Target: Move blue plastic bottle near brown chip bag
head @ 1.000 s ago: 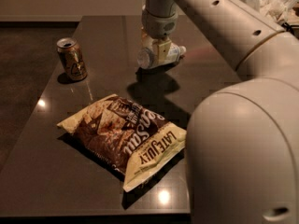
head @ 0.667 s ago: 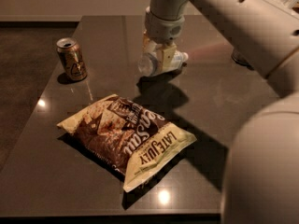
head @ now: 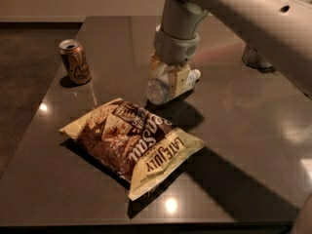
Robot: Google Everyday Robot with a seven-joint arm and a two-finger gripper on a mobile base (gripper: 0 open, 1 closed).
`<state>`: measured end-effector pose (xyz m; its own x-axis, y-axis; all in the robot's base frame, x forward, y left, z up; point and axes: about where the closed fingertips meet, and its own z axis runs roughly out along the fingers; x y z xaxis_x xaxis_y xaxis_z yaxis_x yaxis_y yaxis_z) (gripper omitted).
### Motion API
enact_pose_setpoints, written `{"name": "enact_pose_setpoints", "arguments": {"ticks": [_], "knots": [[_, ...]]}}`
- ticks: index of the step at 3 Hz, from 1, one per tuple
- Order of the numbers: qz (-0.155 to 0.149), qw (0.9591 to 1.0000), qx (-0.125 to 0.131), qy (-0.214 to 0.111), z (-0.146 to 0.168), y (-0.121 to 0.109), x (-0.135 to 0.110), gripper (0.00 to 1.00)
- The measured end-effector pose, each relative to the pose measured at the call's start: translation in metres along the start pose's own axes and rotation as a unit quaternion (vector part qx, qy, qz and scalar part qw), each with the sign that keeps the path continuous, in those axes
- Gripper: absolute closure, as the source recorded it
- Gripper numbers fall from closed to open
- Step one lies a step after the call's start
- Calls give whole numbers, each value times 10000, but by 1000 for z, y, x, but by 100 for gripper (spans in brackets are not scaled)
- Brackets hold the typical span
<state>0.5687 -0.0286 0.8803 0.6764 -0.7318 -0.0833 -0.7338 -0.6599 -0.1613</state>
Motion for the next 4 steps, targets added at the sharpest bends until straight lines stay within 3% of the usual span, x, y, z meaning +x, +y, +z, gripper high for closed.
{"name": "enact_pose_setpoints", "arguments": {"ticks": [2,3,4], "knots": [[-115,9992,-275,-282,6,31,-25,36],[-118,9993,-226,-285,6,29,-25,13],[-121,9994,-178,-278,6,27,-26,0]]}}
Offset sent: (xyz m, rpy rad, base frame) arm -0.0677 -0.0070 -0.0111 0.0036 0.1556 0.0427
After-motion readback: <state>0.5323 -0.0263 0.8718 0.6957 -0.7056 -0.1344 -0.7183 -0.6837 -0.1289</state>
